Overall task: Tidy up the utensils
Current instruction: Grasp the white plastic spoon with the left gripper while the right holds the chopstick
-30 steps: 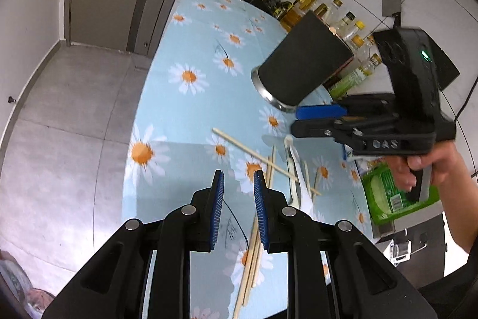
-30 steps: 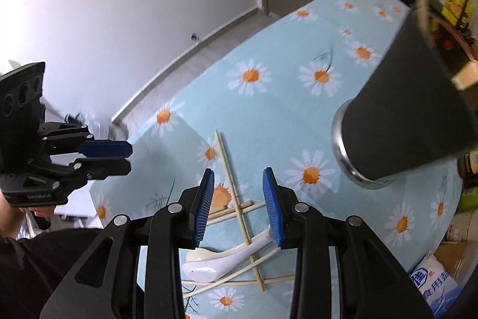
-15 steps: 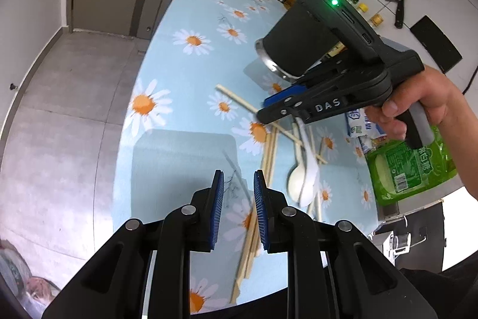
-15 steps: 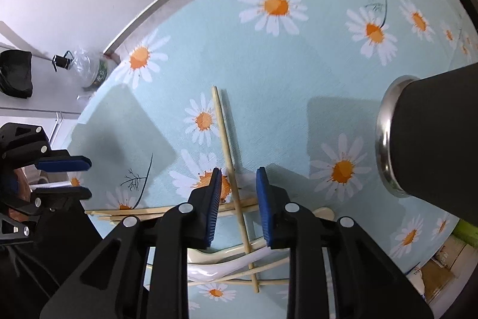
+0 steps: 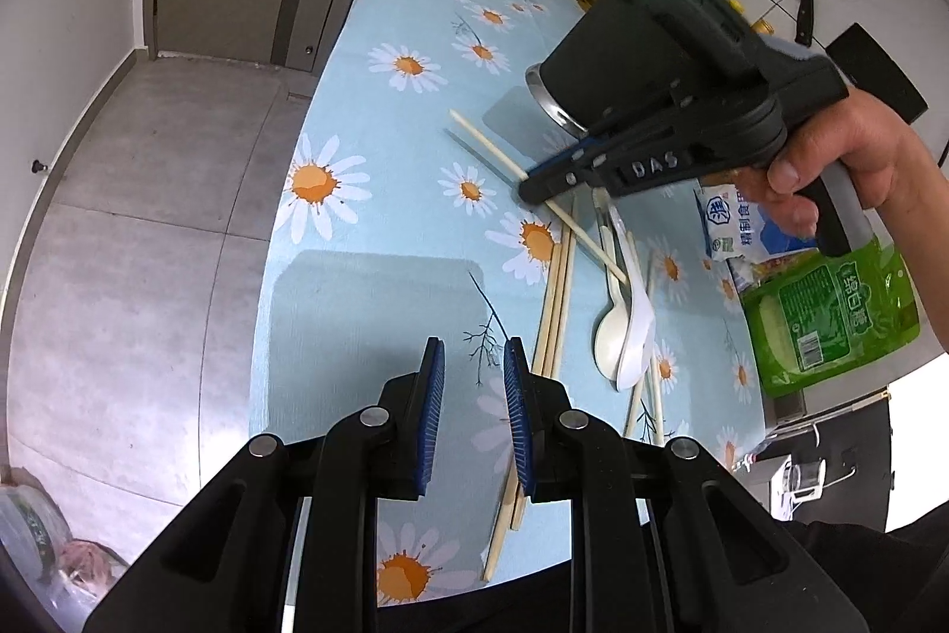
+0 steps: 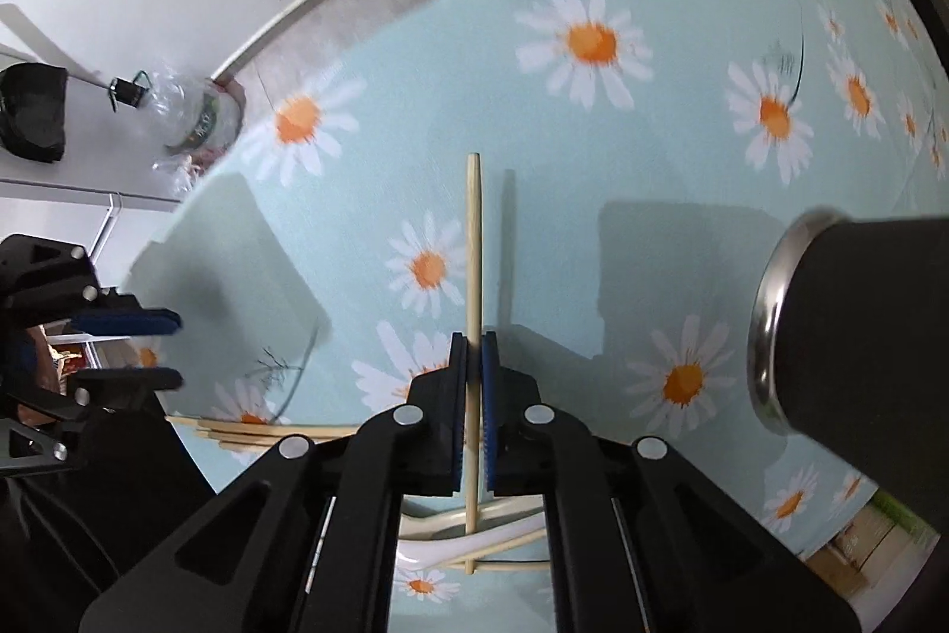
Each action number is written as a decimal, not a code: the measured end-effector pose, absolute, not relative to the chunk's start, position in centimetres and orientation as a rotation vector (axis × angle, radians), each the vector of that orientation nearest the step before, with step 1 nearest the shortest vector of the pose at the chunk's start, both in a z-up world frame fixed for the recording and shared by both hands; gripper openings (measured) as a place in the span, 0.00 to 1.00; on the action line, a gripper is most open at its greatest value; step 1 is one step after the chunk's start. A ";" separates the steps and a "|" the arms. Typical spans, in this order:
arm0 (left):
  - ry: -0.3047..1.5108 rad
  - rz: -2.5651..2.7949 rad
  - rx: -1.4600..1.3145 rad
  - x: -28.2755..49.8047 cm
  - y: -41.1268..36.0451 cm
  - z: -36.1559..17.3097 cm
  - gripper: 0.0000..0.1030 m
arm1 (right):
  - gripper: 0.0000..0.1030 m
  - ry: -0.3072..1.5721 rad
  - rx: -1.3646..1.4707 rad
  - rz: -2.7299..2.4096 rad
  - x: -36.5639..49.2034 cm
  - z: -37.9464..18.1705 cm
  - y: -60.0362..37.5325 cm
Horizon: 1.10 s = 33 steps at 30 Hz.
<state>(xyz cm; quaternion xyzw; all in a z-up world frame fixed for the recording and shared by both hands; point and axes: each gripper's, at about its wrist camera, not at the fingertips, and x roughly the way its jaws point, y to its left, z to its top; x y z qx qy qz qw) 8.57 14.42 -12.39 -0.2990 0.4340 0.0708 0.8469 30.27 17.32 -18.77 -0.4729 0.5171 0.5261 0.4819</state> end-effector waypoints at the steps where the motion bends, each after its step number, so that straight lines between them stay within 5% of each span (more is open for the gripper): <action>1: 0.917 0.148 -0.626 8.7 14.4 -12.4 0.19 | 0.06 1.253 -1.145 1.287 30.3 -18.6 17.4; 19: 0.990 0.056 -0.499 13.0 12.5 -10.3 0.19 | 0.06 1.059 -0.740 1.333 34.4 -10.9 14.9; 33: 1.132 -0.107 -0.409 20.6 8.0 -10.7 0.19 | 0.05 1.016 -0.417 1.275 36.5 -4.6 2.9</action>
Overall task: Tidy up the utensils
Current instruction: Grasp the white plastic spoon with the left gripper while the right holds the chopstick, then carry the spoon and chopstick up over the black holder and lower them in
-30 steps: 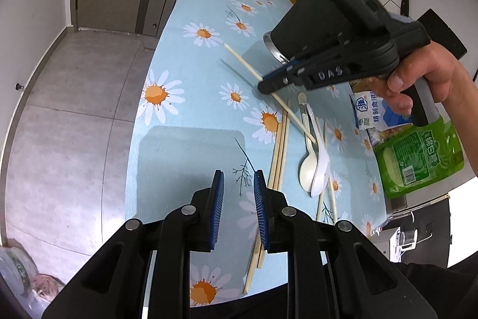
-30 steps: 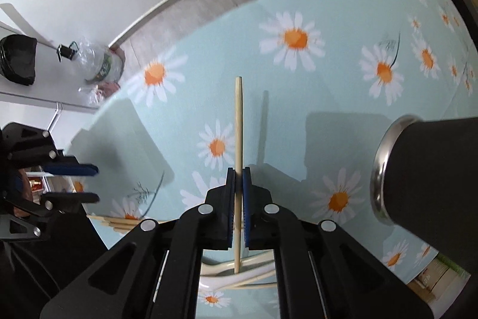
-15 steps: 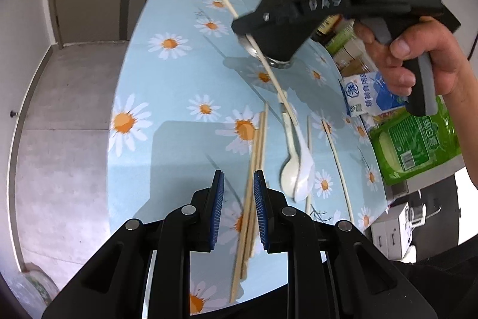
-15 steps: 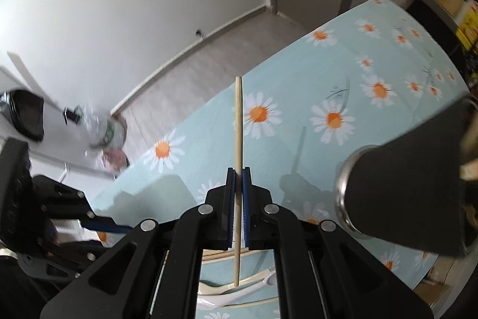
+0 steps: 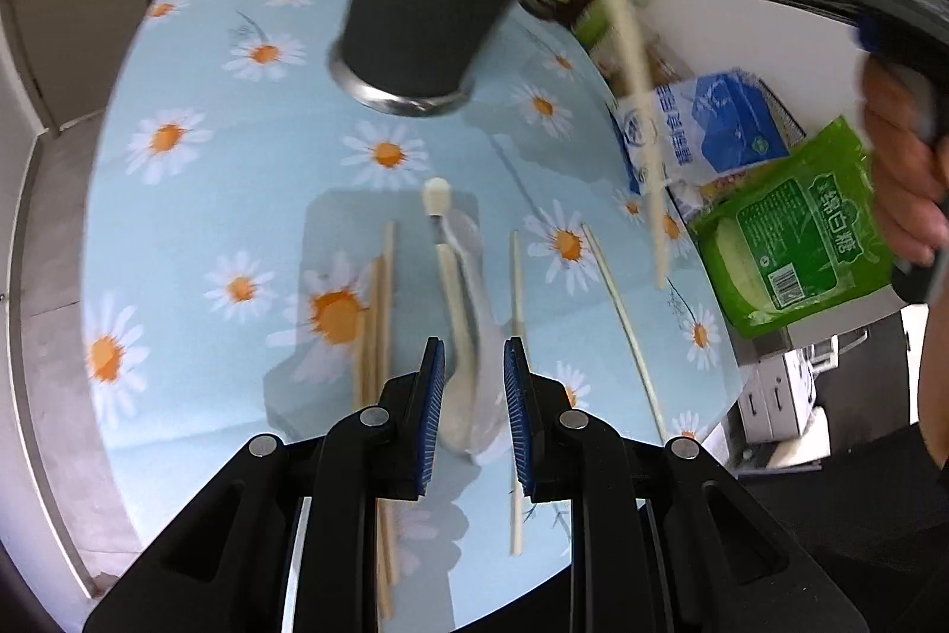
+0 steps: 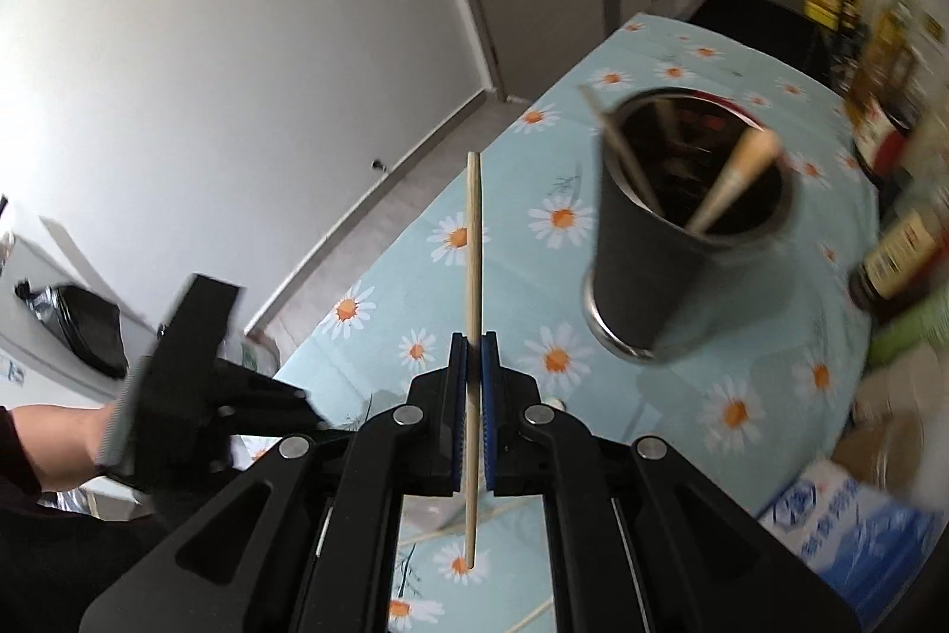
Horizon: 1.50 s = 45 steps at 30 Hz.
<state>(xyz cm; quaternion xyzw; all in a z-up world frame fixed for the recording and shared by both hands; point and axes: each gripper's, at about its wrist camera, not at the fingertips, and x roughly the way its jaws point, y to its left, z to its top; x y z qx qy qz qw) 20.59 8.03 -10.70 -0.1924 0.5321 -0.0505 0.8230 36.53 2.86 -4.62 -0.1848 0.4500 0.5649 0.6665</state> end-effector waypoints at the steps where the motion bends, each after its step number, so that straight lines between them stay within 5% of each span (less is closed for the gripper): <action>1: 1.145 -0.112 -0.408 21.1 7.8 -10.9 0.19 | 0.05 1.022 -0.395 1.273 36.7 -4.5 2.1; 21: 1.401 -0.121 -0.391 25.9 5.9 -14.4 0.19 | 0.05 1.108 -0.177 1.199 37.4 -7.2 -6.4; 45: 1.359 -0.080 -0.383 25.9 5.7 -13.6 0.03 | 0.05 1.156 -0.074 1.258 38.1 -9.0 -7.4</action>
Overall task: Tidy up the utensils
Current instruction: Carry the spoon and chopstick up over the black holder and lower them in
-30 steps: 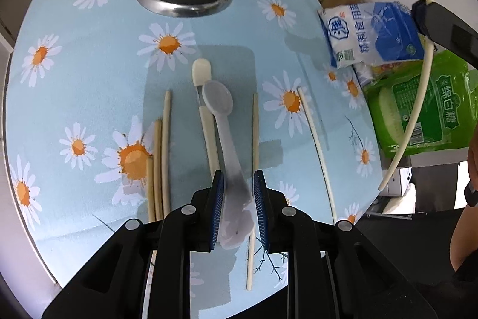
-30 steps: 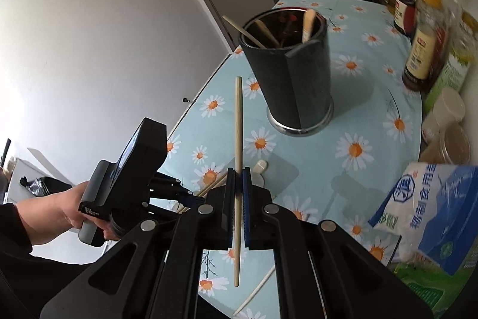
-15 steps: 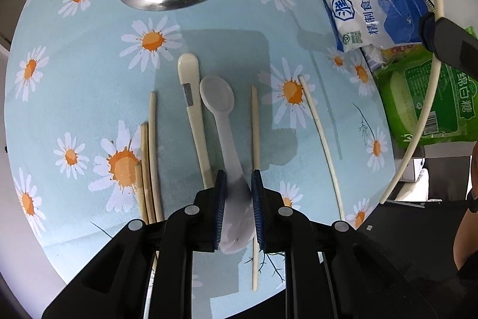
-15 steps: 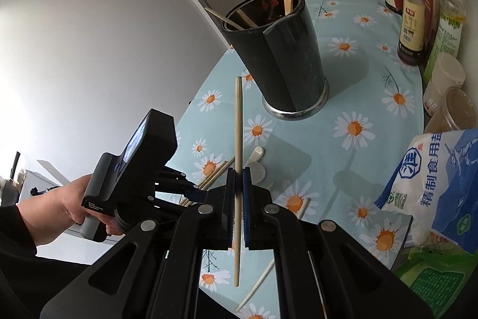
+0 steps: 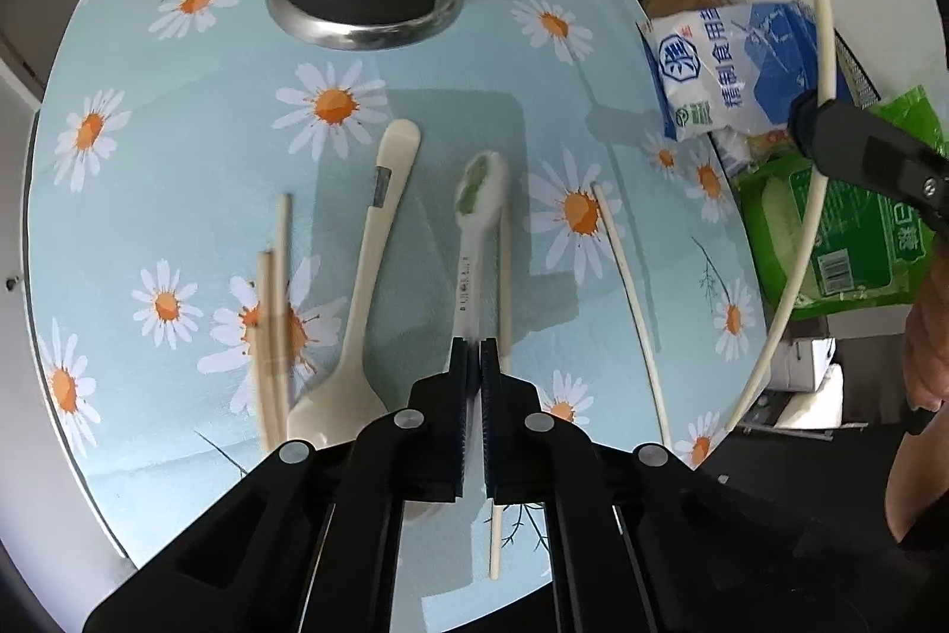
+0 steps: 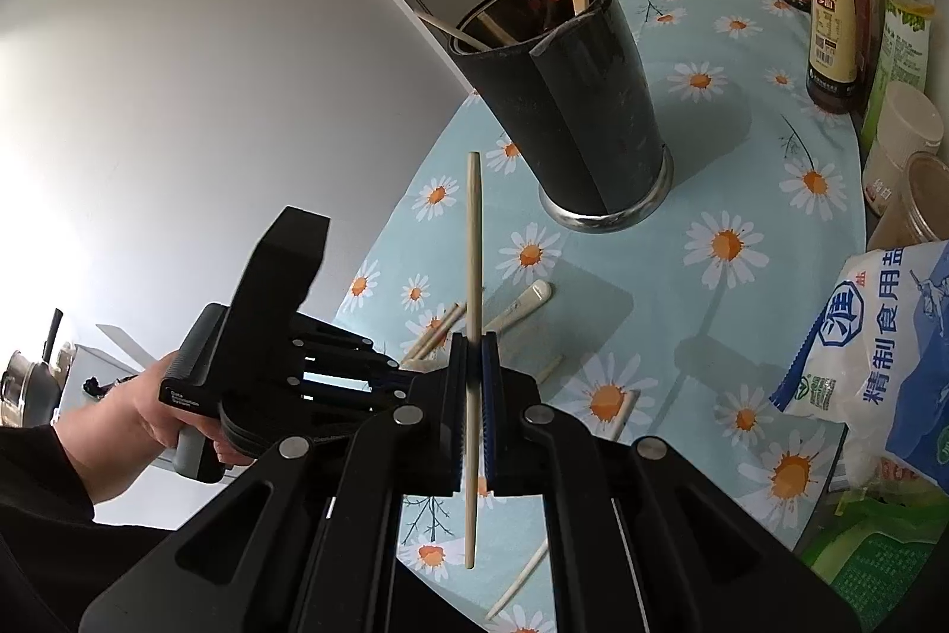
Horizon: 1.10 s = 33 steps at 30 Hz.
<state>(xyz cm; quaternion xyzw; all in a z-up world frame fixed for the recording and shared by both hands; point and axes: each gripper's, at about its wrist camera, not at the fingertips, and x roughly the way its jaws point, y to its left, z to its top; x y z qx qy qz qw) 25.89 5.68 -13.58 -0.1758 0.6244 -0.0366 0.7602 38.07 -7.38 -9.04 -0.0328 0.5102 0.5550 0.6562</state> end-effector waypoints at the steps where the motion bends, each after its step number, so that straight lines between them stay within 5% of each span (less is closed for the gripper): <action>1: 1.356 -0.081 -0.389 25.8 5.8 -13.6 0.03 | 0.06 1.158 -0.072 1.259 38.1 -9.1 -7.3; 33: 0.838 -0.146 -0.589 25.0 11.5 -2.0 0.03 | 0.06 0.999 0.004 1.269 39.6 -5.8 -4.5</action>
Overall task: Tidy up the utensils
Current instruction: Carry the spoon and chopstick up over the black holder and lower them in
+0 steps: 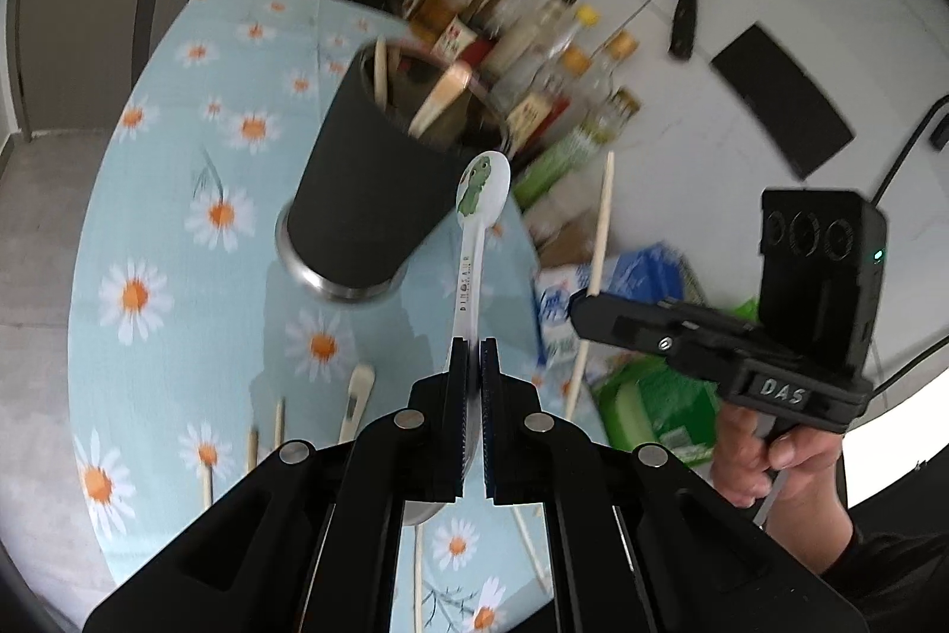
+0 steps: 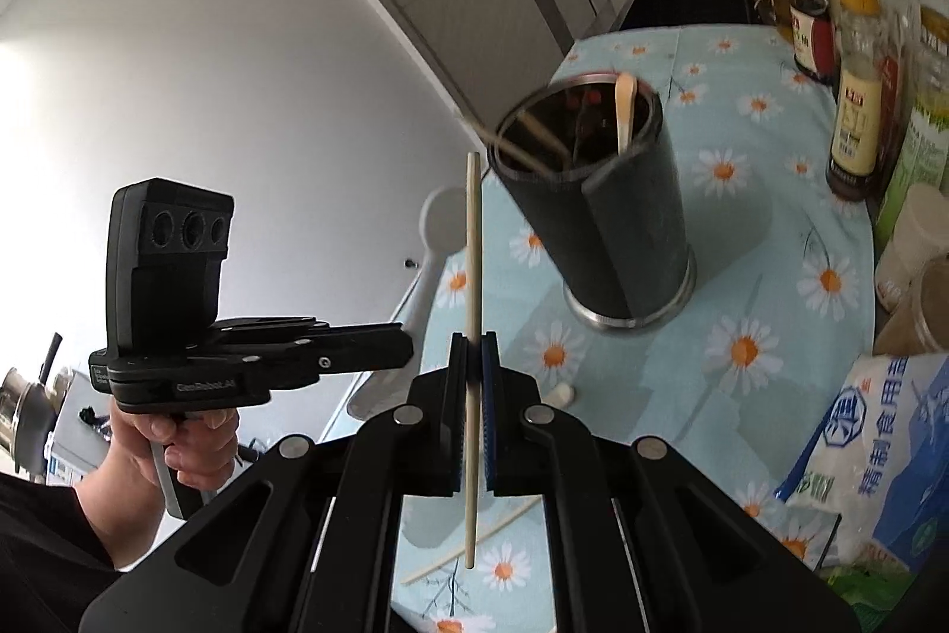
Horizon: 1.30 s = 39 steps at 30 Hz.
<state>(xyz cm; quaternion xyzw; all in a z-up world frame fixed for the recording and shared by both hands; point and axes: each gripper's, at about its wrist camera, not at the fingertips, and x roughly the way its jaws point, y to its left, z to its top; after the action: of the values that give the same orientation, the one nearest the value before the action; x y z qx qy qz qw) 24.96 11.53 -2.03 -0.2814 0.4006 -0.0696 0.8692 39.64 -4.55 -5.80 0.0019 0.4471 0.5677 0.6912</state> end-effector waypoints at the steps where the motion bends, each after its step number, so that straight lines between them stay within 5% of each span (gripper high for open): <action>1: 0.822 -0.150 -0.588 25.1 11.6 -1.7 0.03 | 0.06 0.988 0.012 1.271 39.7 -5.4 -4.5; 19: 0.468 -0.158 -0.497 29.1 13.5 5.3 0.03 | 0.06 0.719 0.306 1.212 45.2 0.2 -4.6; 39: 0.246 -0.132 -0.533 32.7 14.7 3.6 0.03 | 0.06 0.461 0.343 1.100 48.7 1.6 -3.7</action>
<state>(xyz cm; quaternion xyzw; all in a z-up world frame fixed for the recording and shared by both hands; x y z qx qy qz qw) 32.70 14.74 3.58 -0.2623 0.1214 -0.0652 0.9551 48.65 -3.67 1.61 0.1606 0.2159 0.5153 0.8137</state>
